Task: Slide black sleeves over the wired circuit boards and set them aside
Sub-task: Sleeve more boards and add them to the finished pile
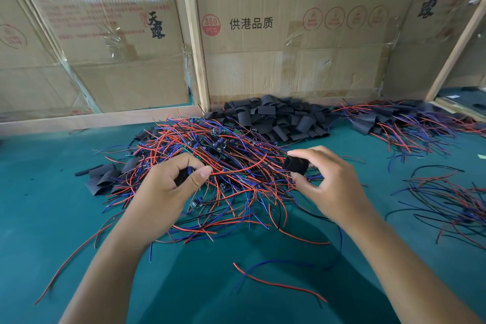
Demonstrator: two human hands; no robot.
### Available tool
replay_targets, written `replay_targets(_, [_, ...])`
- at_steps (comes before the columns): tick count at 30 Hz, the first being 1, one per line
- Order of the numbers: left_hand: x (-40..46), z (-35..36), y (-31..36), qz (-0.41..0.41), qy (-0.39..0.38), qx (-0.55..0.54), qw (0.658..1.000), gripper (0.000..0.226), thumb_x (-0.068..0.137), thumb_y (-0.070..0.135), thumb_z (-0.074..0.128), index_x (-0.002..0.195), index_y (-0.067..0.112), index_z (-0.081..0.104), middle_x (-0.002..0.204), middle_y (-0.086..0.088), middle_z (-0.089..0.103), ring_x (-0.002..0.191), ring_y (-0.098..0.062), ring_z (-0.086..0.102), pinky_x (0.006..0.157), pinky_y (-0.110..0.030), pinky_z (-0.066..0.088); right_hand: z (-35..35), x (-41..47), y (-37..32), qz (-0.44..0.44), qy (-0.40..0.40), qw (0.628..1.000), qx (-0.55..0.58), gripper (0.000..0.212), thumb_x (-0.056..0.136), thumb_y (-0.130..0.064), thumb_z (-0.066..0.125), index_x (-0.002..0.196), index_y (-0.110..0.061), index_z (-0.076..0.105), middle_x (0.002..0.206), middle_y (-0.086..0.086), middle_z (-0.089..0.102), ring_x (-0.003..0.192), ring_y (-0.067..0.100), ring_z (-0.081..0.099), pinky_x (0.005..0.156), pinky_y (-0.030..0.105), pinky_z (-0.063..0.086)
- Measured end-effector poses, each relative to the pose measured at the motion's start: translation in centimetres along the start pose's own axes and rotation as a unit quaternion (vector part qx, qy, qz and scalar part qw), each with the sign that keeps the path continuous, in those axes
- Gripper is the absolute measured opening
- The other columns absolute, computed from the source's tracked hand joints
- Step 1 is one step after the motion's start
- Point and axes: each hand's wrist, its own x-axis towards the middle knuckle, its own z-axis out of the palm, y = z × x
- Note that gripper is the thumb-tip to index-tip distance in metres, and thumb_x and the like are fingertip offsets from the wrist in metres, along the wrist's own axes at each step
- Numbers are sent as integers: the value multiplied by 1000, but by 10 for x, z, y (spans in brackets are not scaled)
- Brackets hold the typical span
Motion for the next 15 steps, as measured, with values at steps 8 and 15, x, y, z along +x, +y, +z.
replay_targets(8, [-1, 4, 1, 15, -31, 41, 999, 25, 91, 52, 57, 84, 28, 60, 60, 7, 45, 50, -4, 32, 46, -15, 25, -4, 0, 3, -2, -32, 999, -6, 37, 82, -3, 78, 117, -13, 72, 99, 1, 64, 88, 14, 59, 85, 23, 46])
replay_targets(15, [-2, 5, 6, 30, -35, 38, 998, 27, 92, 51, 58, 84, 25, 60, 63, 0, 48, 50, -4, 32, 47, -17, 26, -3, -1, 6, -14, -33, 999, -6, 40, 82, -5, 79, 120, -16, 71, 98, -2, 63, 85, 12, 57, 82, 24, 47])
